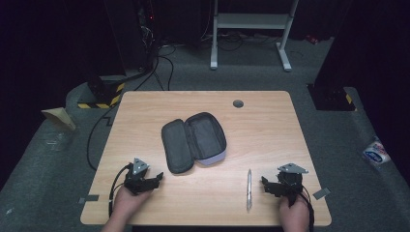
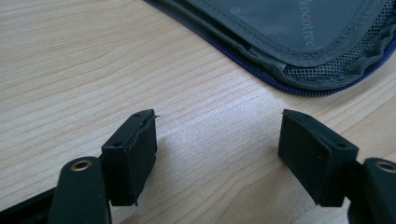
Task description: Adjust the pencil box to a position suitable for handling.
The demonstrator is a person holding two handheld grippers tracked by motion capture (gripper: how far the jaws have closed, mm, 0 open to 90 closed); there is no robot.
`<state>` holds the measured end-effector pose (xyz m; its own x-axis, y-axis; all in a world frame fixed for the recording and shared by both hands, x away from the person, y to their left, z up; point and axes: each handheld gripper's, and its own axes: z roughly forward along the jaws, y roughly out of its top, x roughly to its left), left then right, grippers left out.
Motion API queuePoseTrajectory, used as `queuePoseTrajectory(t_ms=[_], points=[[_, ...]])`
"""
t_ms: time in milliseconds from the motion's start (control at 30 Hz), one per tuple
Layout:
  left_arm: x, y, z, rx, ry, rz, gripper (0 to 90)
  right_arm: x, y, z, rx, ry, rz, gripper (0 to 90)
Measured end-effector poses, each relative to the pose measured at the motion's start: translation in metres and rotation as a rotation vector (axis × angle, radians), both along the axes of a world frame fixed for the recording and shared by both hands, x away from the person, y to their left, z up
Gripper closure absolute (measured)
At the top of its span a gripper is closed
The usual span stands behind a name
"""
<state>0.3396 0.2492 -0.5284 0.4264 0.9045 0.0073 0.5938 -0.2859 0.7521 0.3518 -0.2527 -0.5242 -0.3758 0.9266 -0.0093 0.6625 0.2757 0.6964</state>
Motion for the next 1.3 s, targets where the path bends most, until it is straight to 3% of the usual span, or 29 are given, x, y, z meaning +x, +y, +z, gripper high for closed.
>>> queuePoseTrajectory(t_ms=[567,767,833,1000,1300], points=[[0.0,0.0,0.0,0.0,0.0,-0.001,28.3,0.0,0.0,0.0,-0.002,-0.001,-0.001,8.6],[-0.001,-0.004,0.003,0.0,0.014,-0.01,36.3,0.001,0.001,0.0,-0.001,-0.001,-0.006,8.2],[-0.002,-0.008,0.005,0.005,0.013,-0.026,39.0,0.001,0.001,0.0,-0.001,0.0,-0.006,8.2],[-0.009,-0.027,0.017,-0.014,-0.039,-0.069,40.0,0.001,0.001,0.0,-0.001,-0.002,-0.006,8.2],[-0.006,-0.081,0.024,0.037,-0.098,-0.17,39.5,0.0,0.001,0.0,0.0,-0.002,0.003,8.2]])
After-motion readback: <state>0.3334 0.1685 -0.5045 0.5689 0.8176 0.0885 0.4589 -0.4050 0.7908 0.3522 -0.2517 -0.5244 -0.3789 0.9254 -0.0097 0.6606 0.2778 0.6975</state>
